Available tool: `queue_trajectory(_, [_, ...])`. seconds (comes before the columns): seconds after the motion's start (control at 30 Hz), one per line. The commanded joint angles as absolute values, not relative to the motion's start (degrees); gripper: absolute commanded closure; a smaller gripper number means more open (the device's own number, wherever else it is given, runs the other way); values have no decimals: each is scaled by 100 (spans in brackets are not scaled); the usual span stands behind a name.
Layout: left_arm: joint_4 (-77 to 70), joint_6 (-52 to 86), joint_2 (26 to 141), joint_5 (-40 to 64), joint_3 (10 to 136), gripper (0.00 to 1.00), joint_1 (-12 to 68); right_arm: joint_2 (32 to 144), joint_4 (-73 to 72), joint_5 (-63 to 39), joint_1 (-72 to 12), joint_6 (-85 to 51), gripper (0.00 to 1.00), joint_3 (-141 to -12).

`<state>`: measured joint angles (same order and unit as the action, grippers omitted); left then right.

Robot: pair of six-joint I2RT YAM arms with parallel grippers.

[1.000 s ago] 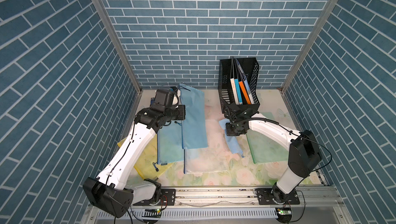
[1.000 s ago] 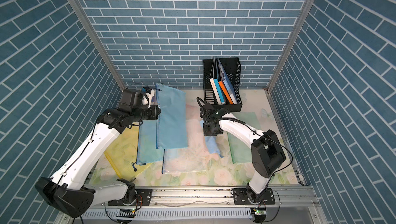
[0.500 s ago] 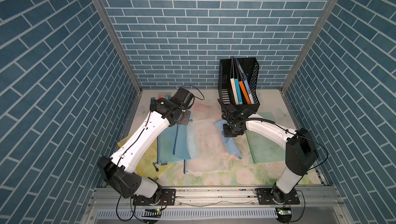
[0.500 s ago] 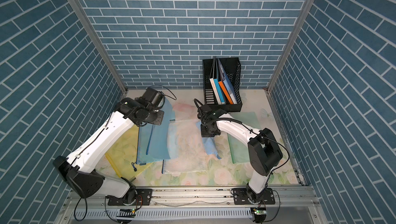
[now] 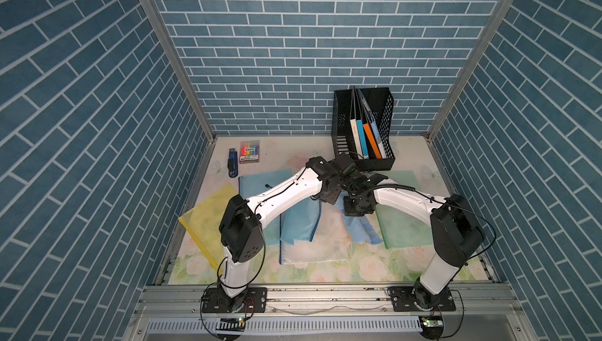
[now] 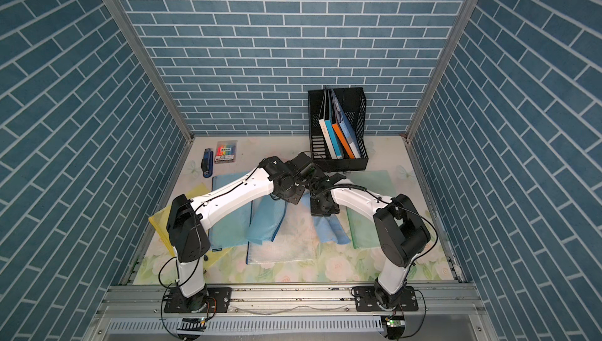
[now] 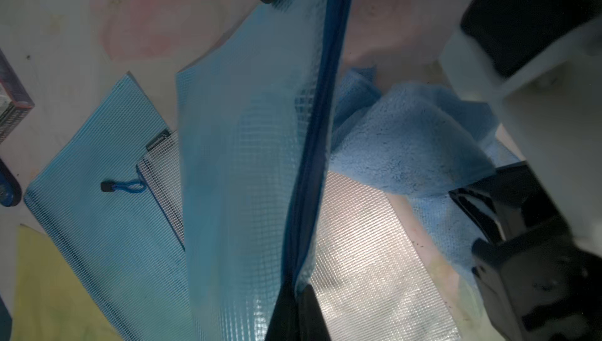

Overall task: Wipe the document bag
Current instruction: Adjust the document bag.

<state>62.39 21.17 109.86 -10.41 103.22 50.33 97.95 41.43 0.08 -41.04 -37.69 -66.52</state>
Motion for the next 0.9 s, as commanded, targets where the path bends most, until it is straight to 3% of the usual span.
queue_trajectory(0.0, [5471, 2288, 10848, -345, 10421, 100, 5054, 9207, 4096, 252, -4150, -4052, 100, -6478])
queue_trajectory(0.3, [3038, 3185, 10628, 1204, 9065, 100, 5036, 7808, 5076, 924, -3982, -4077, 100, -6363])
queue_trajectory(0.63, [1096, 4175, 10833, 1572, 7887, 100, 5001, 6999, 6204, 1745, -3925, -4148, 100, -6504])
queue_trajectory(0.77, [609, 4399, 11076, 1683, 7604, 95, 5014, 6944, 6305, 1802, -3885, -4148, 100, -6482])
queue_trajectory(0.87, [493, 4412, 11183, 1730, 7487, 82, 5027, 6940, 6317, 1802, -3859, -4157, 100, -6435])
